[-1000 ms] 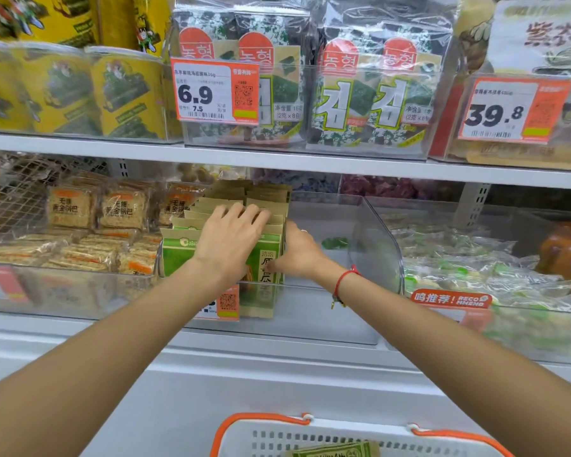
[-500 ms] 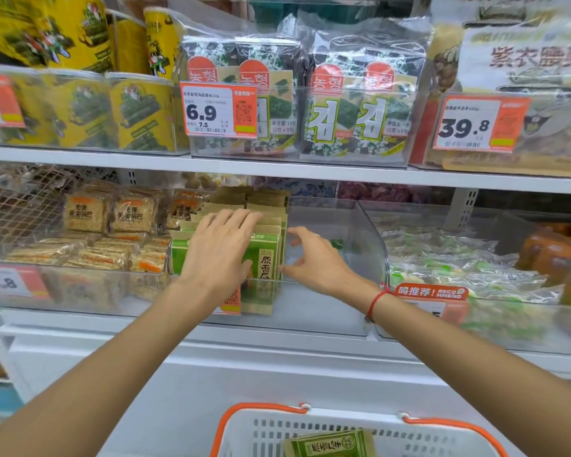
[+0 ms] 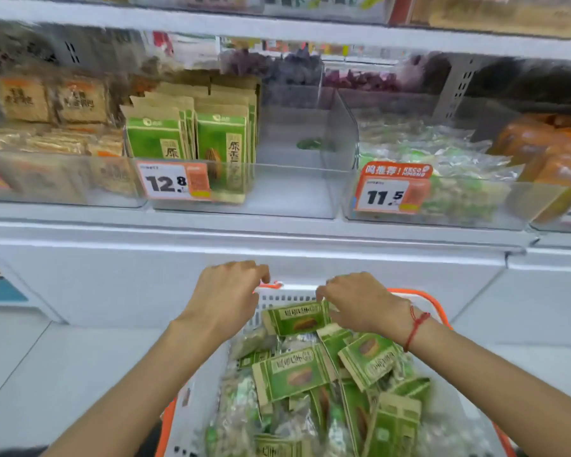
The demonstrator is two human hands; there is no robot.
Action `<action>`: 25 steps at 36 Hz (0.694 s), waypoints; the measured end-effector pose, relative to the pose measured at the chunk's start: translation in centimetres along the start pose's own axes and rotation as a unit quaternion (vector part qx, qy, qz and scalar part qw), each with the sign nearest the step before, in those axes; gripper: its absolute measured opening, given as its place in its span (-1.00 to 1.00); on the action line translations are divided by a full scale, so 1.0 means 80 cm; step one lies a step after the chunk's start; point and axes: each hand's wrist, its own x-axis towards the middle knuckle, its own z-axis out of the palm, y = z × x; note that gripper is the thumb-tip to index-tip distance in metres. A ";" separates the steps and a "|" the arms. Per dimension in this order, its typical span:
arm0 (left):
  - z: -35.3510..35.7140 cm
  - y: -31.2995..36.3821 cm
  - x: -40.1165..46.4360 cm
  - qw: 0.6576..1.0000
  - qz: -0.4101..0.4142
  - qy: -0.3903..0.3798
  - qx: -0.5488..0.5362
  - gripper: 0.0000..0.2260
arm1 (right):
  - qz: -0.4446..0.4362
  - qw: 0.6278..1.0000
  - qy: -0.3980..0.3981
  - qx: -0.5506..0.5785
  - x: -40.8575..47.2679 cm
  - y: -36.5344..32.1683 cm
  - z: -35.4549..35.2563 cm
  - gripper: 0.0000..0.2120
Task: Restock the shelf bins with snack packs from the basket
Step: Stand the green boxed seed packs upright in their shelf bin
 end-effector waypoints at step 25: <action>0.278 0.019 -0.037 0.930 -0.159 -0.286 -0.170 -0.33 | 0.114 0.972 -0.060 0.196 -0.040 0.064 0.223 -0.14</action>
